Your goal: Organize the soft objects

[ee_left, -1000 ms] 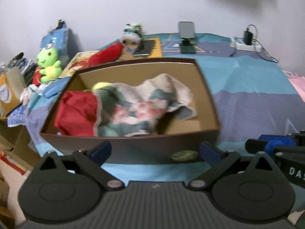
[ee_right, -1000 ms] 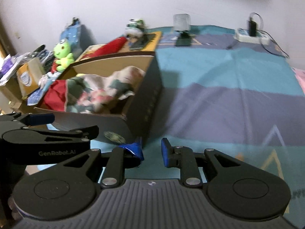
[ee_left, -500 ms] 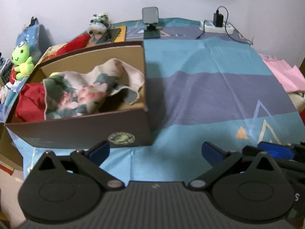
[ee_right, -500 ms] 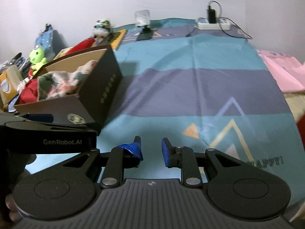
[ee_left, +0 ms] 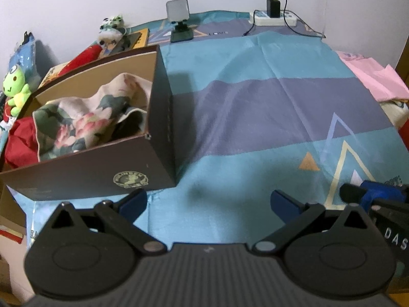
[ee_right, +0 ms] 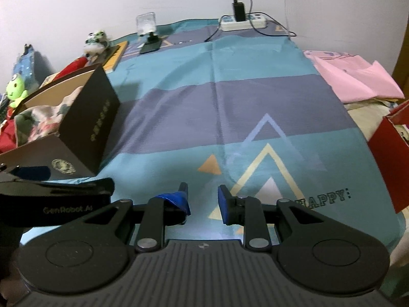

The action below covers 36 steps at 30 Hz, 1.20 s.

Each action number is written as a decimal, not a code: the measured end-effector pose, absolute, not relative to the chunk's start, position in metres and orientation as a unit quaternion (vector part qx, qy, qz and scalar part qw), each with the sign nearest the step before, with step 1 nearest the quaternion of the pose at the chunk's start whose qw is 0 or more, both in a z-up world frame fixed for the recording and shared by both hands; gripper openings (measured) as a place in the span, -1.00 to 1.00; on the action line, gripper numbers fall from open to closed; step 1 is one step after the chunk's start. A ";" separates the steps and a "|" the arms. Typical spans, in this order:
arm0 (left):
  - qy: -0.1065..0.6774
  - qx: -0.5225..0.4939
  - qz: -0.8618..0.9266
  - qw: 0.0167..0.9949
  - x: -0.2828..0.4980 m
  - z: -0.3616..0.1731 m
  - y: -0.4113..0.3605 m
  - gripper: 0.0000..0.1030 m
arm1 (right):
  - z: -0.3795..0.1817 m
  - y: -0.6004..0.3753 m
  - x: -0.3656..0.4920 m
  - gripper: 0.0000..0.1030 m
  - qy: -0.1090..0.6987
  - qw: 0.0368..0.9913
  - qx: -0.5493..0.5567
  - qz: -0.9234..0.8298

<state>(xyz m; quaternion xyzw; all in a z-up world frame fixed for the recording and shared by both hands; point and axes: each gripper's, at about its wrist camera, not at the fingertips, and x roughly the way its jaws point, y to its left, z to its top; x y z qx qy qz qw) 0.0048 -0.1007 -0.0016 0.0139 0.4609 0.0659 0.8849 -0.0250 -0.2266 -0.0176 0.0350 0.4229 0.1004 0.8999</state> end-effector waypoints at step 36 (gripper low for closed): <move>0.417 -0.020 0.176 0.891 0.011 0.054 0.091 0.99 | 0.047 -0.014 0.006 -0.76 0.377 0.906 -0.019 0.192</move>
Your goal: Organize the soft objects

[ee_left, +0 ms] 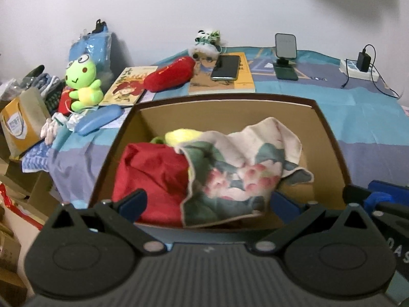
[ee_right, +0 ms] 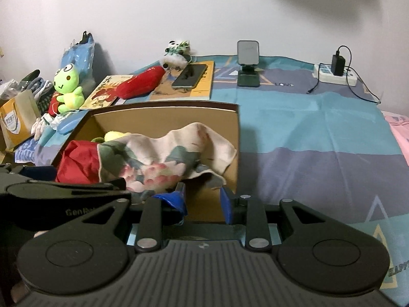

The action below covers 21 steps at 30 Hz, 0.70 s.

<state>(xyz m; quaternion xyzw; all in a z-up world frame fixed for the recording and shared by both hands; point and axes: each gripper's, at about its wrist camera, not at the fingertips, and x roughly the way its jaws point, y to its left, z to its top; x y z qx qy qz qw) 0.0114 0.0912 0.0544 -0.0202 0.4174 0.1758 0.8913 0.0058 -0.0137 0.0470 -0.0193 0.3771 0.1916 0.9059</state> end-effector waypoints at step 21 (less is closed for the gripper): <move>0.451 -0.020 0.102 0.887 0.010 0.040 0.125 0.99 | 0.044 0.006 -0.008 -0.74 0.393 0.912 0.006 0.118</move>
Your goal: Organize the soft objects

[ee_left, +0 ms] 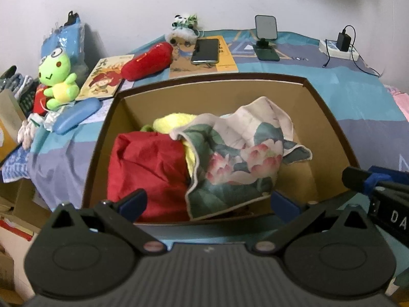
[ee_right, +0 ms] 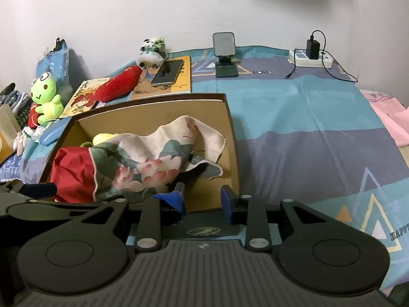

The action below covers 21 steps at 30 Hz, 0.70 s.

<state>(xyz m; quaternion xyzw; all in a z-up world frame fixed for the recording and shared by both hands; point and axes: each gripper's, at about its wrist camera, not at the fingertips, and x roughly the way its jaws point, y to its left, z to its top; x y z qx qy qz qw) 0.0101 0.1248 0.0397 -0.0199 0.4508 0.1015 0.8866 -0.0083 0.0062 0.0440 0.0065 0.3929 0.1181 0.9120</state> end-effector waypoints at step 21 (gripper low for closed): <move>0.454 -0.013 0.141 0.880 0.026 0.050 0.155 0.99 | 0.040 0.032 0.025 -0.71 0.399 0.908 0.005 0.127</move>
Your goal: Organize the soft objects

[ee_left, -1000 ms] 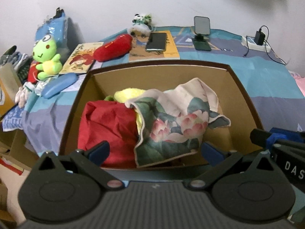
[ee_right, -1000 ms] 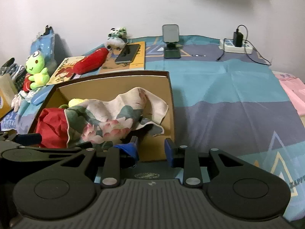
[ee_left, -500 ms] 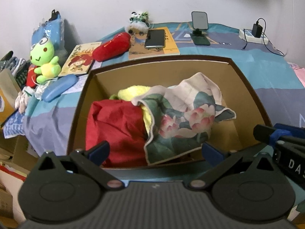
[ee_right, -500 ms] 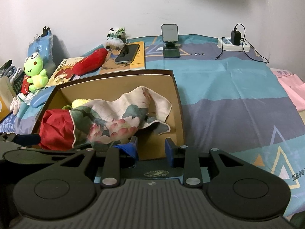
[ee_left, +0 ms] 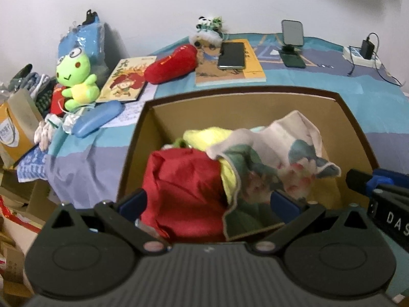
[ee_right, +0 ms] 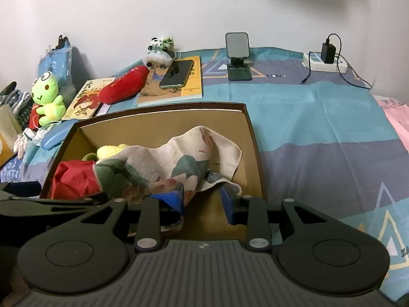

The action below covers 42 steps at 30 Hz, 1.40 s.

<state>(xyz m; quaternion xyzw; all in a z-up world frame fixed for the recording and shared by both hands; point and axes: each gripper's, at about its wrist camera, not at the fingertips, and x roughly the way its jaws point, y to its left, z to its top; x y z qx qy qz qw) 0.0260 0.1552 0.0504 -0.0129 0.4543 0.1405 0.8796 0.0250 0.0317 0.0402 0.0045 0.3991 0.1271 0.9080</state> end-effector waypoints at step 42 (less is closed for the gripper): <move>0.411 -0.017 0.142 0.900 0.050 0.046 0.178 0.98 | 0.030 0.045 0.045 -0.66 0.401 0.910 -0.008 0.110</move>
